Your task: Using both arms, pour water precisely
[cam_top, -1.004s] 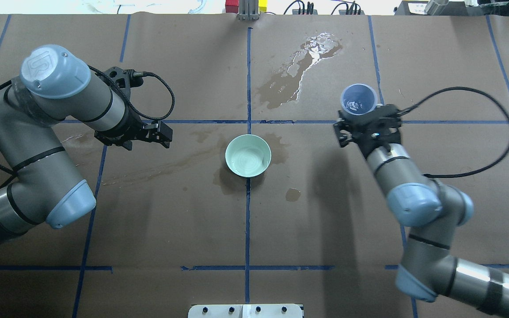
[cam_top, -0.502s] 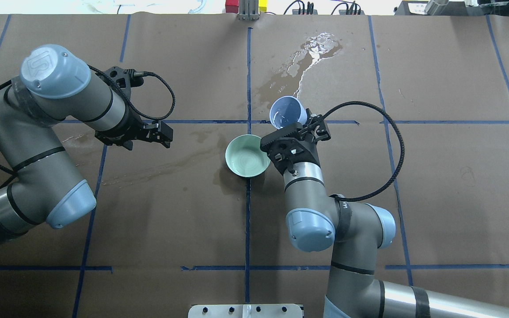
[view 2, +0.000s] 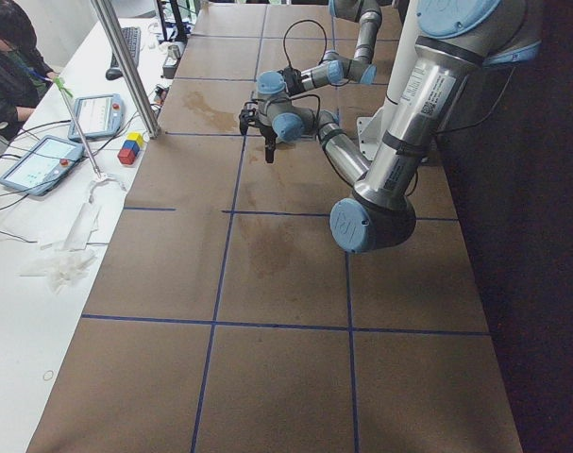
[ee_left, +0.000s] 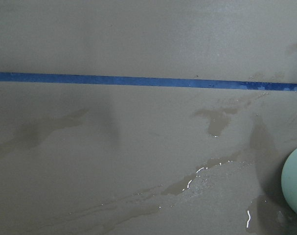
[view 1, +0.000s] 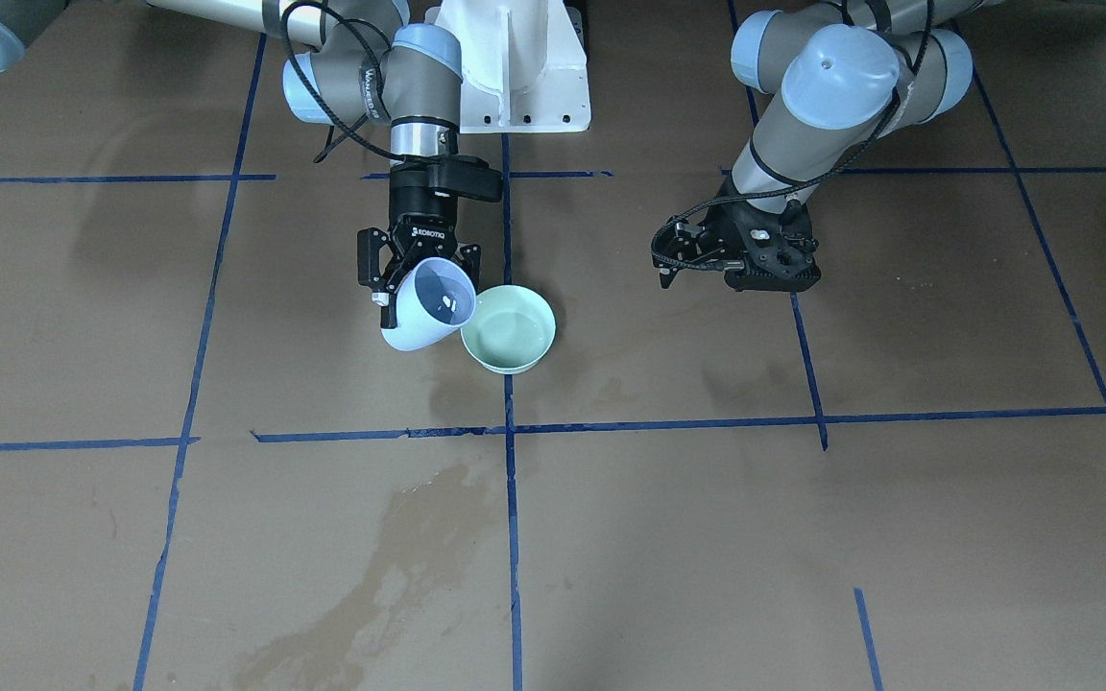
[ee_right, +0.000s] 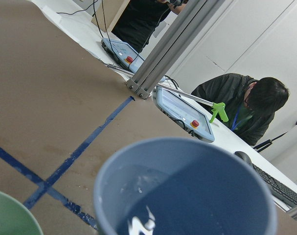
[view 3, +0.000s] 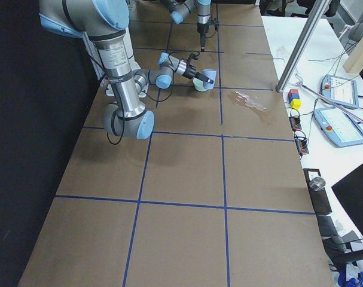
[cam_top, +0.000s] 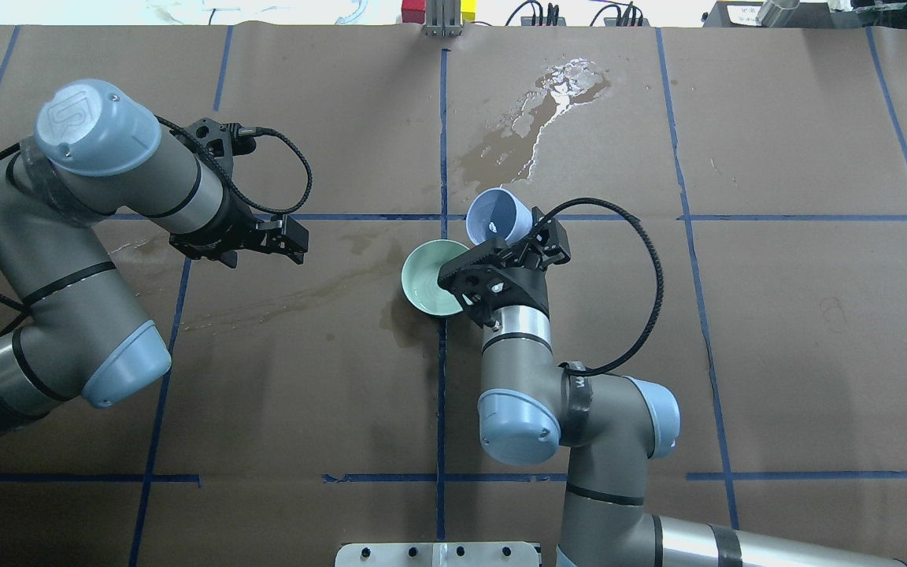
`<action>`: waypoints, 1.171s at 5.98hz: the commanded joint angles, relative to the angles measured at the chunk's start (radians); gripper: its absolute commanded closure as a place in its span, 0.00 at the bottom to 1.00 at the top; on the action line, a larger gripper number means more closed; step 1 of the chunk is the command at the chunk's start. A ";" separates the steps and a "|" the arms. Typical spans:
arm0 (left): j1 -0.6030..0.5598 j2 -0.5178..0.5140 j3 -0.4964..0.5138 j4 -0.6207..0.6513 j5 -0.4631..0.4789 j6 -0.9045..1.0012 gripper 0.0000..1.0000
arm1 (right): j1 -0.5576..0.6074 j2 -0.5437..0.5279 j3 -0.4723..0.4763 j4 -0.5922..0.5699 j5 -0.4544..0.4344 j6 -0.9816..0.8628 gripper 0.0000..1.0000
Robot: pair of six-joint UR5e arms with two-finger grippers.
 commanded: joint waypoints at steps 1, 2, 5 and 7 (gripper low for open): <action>0.000 0.000 0.000 -0.001 0.000 0.000 0.00 | -0.023 0.017 -0.001 -0.109 -0.039 -0.012 1.00; 0.000 0.000 0.000 -0.001 0.000 0.002 0.00 | -0.038 0.015 -0.001 -0.111 -0.065 -0.031 1.00; 0.000 0.000 0.000 -0.001 0.000 0.002 0.00 | -0.054 0.018 -0.001 -0.187 -0.132 -0.195 1.00; 0.000 0.000 -0.001 -0.001 0.000 0.002 0.00 | -0.054 0.020 -0.001 -0.189 -0.154 -0.264 1.00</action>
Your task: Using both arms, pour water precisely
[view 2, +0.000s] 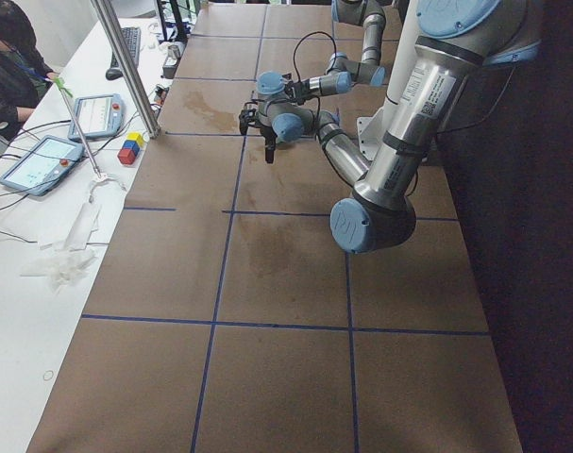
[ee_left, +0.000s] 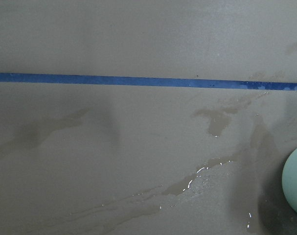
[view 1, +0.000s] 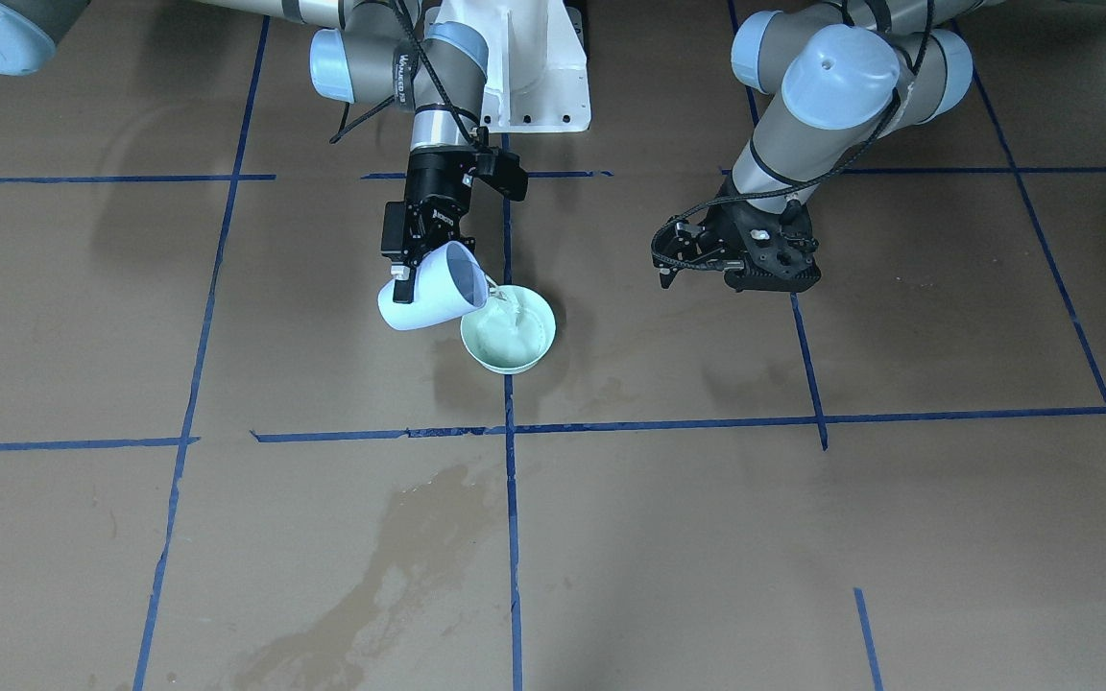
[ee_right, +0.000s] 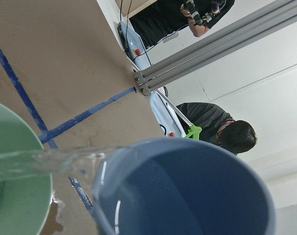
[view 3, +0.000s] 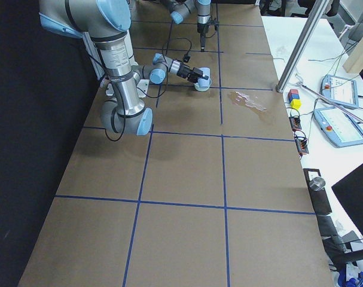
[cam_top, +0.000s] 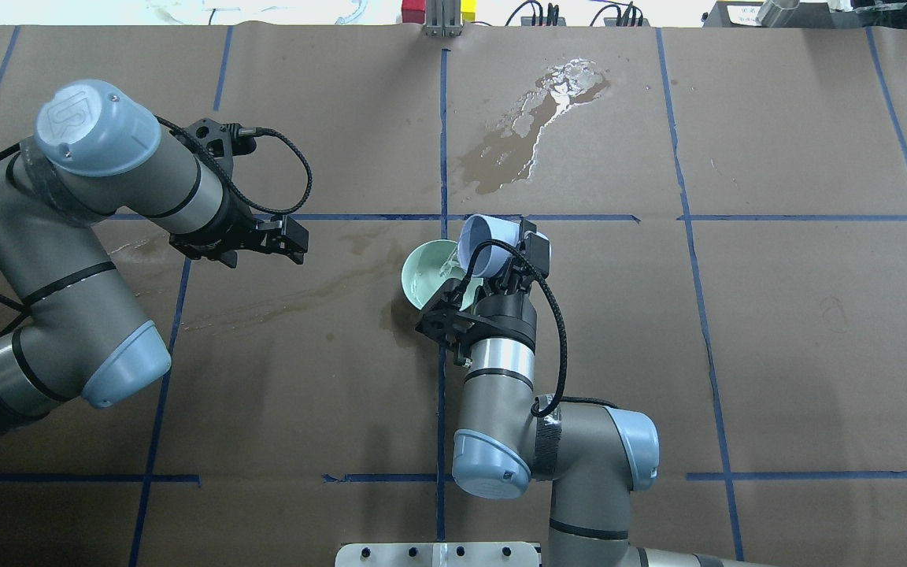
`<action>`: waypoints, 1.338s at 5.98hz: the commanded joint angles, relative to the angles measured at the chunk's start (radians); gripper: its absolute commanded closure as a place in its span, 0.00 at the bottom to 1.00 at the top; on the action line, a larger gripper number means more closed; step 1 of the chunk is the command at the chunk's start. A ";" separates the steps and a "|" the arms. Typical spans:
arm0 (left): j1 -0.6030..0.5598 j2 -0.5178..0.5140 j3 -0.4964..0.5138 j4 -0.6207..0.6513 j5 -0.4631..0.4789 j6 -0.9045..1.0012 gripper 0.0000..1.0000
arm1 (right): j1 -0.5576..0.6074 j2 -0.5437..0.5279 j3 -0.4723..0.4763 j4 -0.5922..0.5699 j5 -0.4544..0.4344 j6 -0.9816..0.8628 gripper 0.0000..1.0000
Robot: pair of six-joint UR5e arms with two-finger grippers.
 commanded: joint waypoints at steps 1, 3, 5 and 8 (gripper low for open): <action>0.000 0.000 0.000 0.000 0.000 0.000 0.00 | 0.000 0.001 0.000 -0.003 -0.012 -0.040 1.00; 0.000 0.000 0.000 0.000 0.000 0.000 0.00 | 0.000 0.003 0.005 0.003 -0.010 -0.040 1.00; 0.000 0.000 0.000 0.000 0.000 0.000 0.00 | 0.001 0.003 0.005 0.007 -0.010 -0.037 1.00; 0.000 0.000 0.000 0.000 0.000 0.000 0.00 | 0.003 0.004 0.006 0.012 -0.007 -0.023 1.00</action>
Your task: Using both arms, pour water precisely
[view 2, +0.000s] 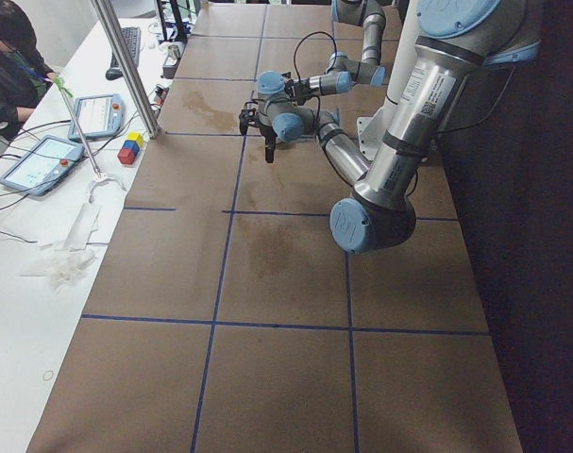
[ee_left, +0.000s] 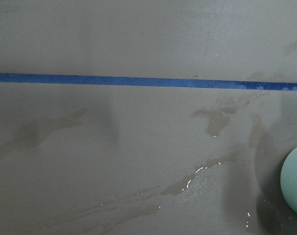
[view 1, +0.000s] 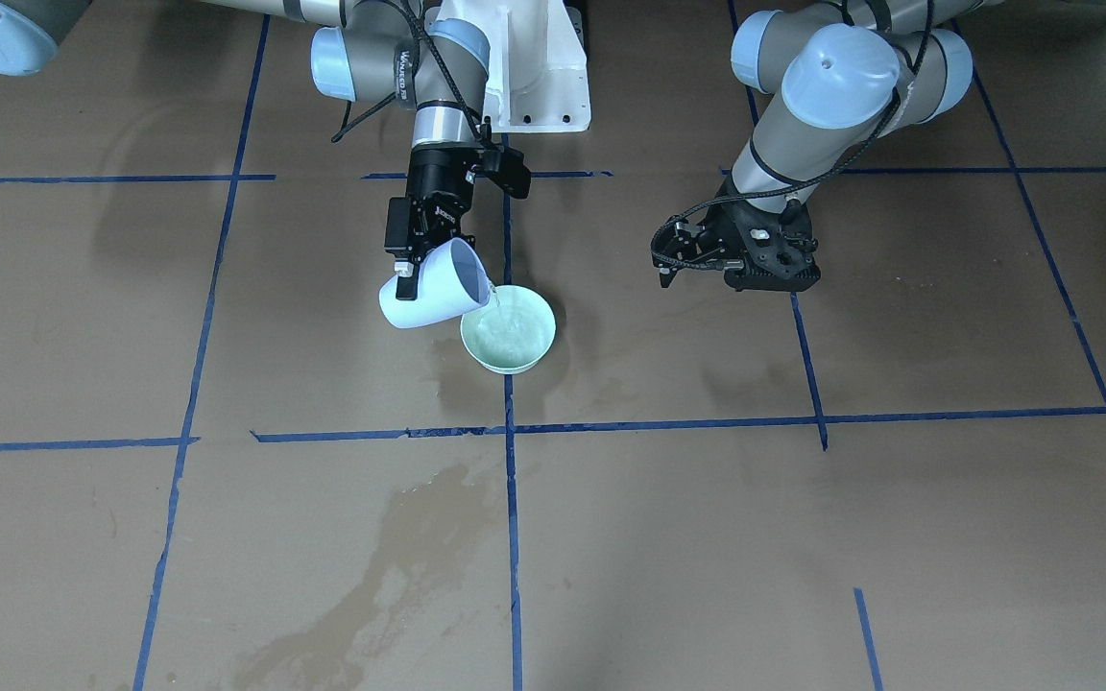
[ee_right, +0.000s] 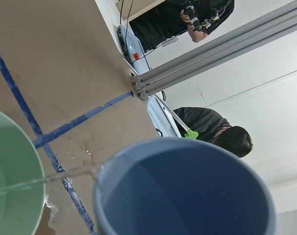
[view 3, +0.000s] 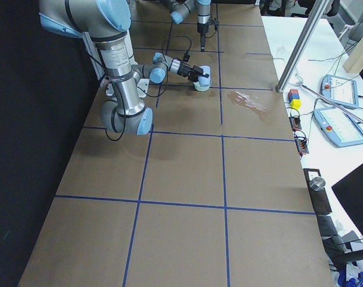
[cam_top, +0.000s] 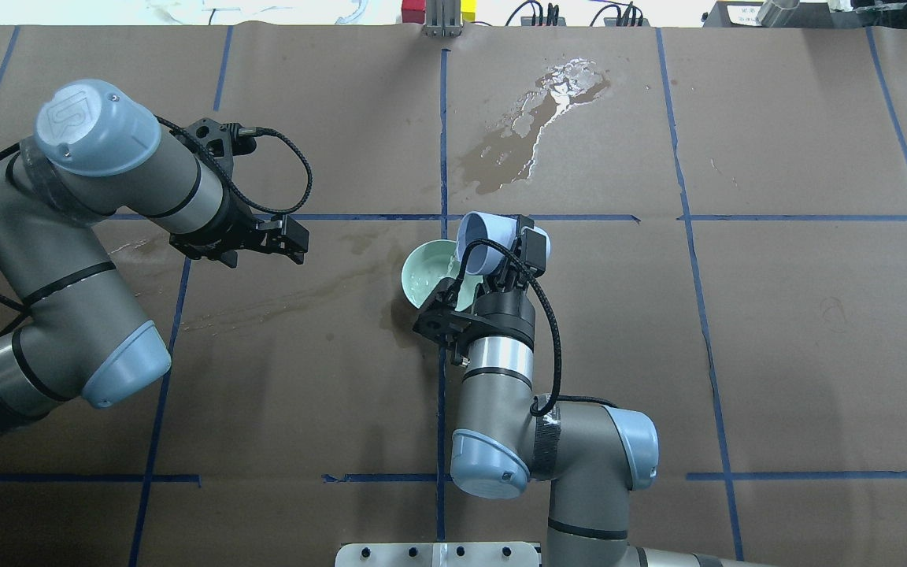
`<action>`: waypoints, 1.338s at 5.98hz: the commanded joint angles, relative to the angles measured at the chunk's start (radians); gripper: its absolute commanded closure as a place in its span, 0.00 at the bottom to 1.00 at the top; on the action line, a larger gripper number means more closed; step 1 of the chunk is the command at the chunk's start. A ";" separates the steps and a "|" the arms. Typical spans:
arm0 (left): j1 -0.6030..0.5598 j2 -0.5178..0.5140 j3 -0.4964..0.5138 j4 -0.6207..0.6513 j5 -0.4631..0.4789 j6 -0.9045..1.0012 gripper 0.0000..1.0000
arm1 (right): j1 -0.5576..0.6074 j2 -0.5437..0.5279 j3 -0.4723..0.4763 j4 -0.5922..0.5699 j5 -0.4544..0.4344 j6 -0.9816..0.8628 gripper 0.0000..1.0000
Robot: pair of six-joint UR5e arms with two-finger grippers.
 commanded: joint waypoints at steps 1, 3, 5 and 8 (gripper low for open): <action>0.000 0.000 0.000 0.000 0.000 0.000 0.00 | 0.002 0.000 0.004 0.002 0.003 0.005 1.00; 0.000 0.000 0.000 0.000 0.000 0.000 0.00 | 0.004 0.005 0.004 0.002 0.003 0.005 0.99; 0.000 0.000 -0.002 0.000 0.000 -0.003 0.00 | 0.006 0.005 0.004 0.002 0.003 0.005 0.98; 0.001 -0.002 -0.002 0.000 0.000 -0.003 0.00 | 0.013 0.002 0.007 0.060 0.023 0.046 0.99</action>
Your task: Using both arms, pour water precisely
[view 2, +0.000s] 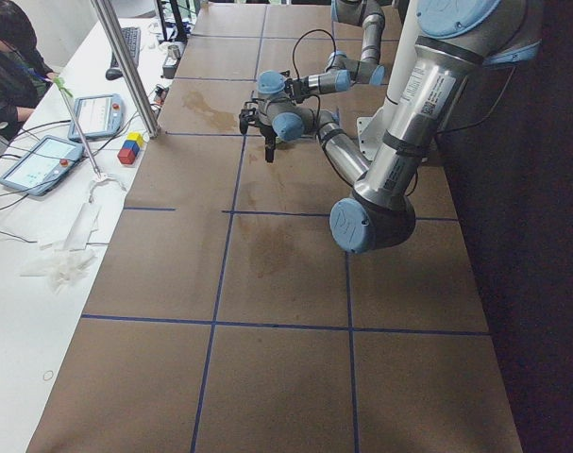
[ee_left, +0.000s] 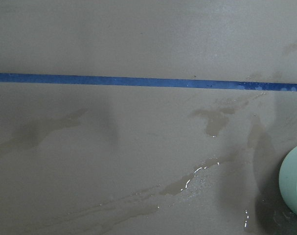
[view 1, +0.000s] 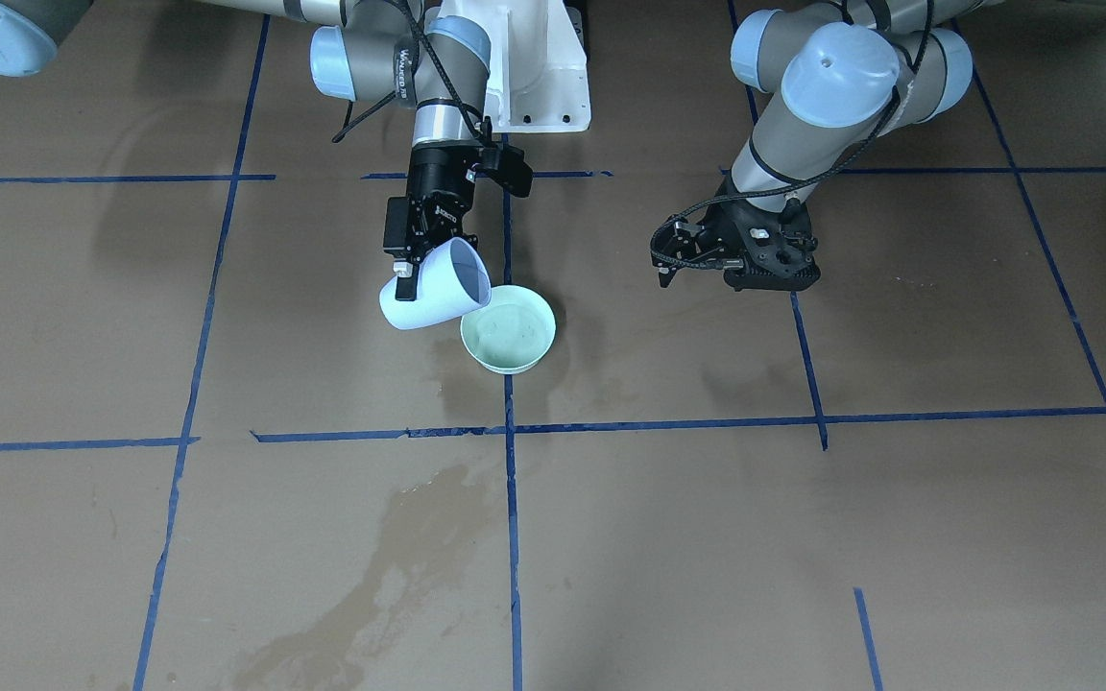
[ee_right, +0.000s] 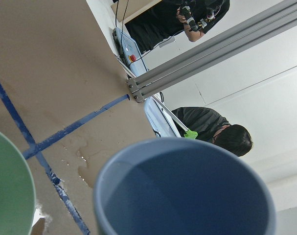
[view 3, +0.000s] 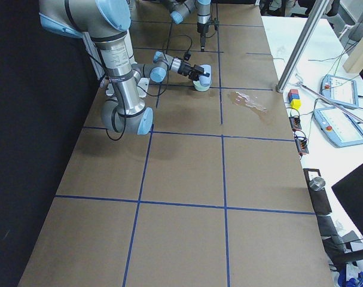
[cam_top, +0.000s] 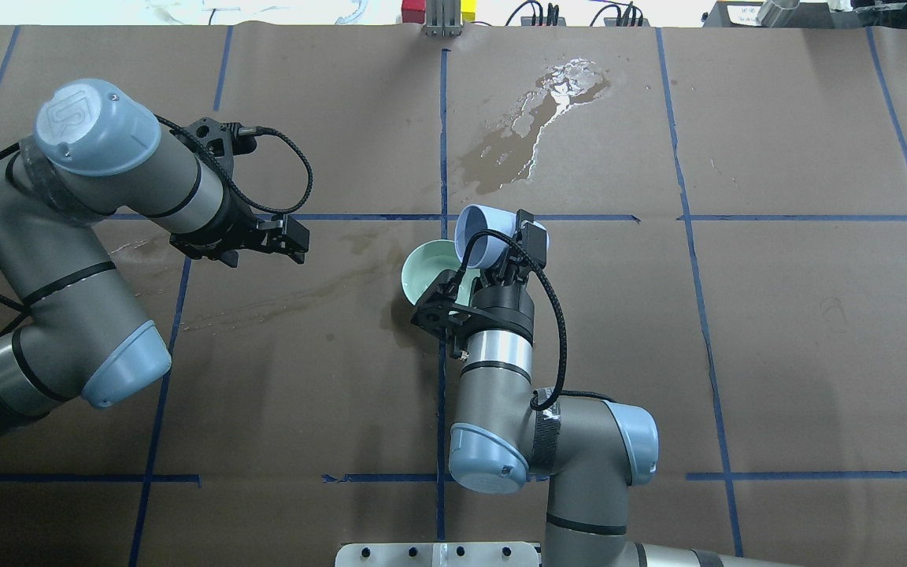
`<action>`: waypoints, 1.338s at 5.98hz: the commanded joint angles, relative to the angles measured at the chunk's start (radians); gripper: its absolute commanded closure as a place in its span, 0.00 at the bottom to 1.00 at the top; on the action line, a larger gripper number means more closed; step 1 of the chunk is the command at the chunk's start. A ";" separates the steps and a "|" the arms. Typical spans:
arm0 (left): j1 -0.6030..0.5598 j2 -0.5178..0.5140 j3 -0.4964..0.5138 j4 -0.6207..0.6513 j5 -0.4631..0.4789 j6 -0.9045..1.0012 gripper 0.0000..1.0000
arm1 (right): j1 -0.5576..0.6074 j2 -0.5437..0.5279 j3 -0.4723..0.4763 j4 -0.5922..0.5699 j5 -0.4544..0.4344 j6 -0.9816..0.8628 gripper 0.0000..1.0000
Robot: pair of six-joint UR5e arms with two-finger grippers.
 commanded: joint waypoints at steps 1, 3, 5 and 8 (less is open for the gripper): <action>0.001 -0.002 0.000 0.000 0.000 0.000 0.00 | 0.007 -0.010 0.002 0.123 0.037 0.059 1.00; 0.001 0.000 0.001 0.002 0.002 0.000 0.00 | 0.018 -0.024 0.014 0.169 0.089 0.212 1.00; 0.001 0.000 0.001 0.002 0.002 0.000 0.00 | 0.076 -0.127 0.195 0.169 0.252 0.384 1.00; 0.003 0.000 0.005 0.002 0.002 0.003 0.00 | 0.153 -0.306 0.301 0.223 0.329 0.563 1.00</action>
